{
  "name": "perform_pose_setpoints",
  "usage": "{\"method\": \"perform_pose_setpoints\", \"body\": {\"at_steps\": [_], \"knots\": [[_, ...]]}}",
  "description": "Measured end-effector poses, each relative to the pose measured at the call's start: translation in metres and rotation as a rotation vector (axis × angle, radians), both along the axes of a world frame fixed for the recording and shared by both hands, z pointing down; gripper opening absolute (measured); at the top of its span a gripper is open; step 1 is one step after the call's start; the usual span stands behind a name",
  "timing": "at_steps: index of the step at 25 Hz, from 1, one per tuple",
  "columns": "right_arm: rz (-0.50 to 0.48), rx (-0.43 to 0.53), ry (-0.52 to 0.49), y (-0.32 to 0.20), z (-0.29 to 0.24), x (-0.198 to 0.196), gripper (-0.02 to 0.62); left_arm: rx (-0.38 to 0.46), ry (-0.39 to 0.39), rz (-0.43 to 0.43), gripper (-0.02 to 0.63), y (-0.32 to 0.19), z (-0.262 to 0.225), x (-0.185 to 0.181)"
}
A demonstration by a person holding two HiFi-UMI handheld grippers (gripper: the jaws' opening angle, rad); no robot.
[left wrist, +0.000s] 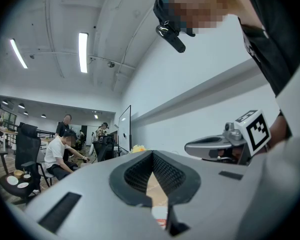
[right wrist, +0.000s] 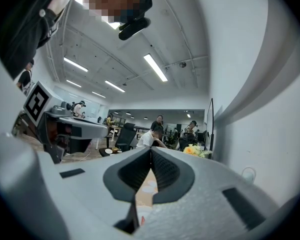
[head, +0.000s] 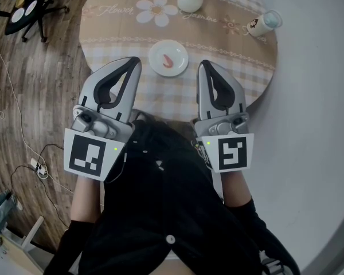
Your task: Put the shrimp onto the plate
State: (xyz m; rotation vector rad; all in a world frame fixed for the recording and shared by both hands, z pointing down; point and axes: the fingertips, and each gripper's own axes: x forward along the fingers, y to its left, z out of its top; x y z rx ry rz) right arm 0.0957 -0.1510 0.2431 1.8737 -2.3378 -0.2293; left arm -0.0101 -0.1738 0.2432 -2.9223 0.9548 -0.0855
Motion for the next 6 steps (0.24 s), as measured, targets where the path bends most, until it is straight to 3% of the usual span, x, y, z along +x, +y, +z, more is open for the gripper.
{"method": "perform_pose_setpoints", "body": {"at_steps": [6], "knots": [[0.004, -0.008, 0.006, -0.0024, 0.0026, 0.0004, 0.002, 0.004, 0.002, -0.001, 0.002, -0.0026, 0.0001, -0.0004]]}}
